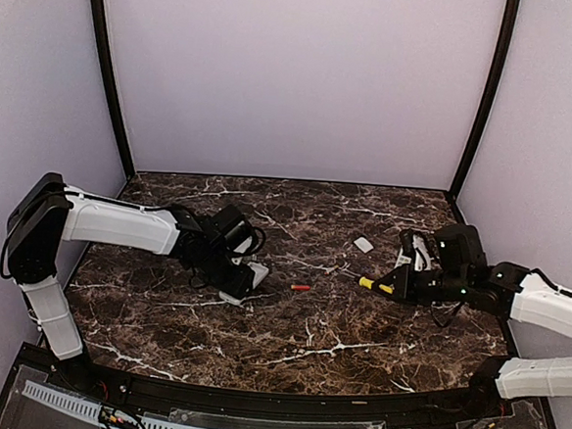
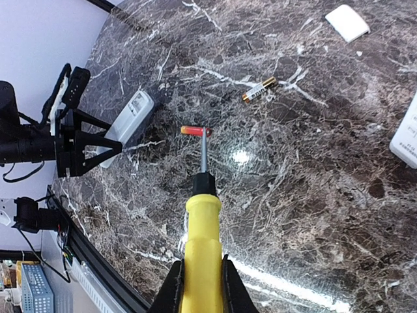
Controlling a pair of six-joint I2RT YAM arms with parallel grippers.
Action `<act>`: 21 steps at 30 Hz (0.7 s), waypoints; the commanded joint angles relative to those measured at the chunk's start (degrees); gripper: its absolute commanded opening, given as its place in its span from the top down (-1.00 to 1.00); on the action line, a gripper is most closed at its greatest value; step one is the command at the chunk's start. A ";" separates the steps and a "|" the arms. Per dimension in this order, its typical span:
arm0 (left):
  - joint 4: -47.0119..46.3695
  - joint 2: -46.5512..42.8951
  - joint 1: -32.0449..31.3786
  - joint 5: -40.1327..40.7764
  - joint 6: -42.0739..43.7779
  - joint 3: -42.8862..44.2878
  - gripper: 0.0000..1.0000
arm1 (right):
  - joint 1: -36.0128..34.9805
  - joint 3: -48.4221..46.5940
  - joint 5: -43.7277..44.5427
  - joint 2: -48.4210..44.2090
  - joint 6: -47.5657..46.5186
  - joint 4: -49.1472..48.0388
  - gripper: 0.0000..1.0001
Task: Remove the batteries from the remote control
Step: Place the remote control without batteries at the center of the board.
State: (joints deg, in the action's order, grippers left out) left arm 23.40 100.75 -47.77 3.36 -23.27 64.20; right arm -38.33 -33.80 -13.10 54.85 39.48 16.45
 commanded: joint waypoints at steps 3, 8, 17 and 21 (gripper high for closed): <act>-2.56 0.26 0.92 -1.02 -5.22 -1.68 0.09 | -3.01 1.88 -0.02 4.95 2.14 -7.84 1.00; -3.59 0.58 1.01 -0.63 -5.69 -3.10 -0.01 | -3.37 3.75 -0.42 7.74 3.85 -12.34 1.00; -5.27 0.76 1.12 -0.73 -5.11 -4.25 -0.34 | -3.50 4.05 0.73 10.33 3.93 -12.99 1.00; -5.96 0.61 1.10 -1.30 -4.89 -4.57 -0.53 | -3.51 4.52 0.75 10.82 4.34 -13.56 1.00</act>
State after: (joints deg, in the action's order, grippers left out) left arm 18.31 101.56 -46.98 2.37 -28.14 60.58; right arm -41.28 -30.30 -13.06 65.14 42.92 5.54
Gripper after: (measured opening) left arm 0.727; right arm 0.140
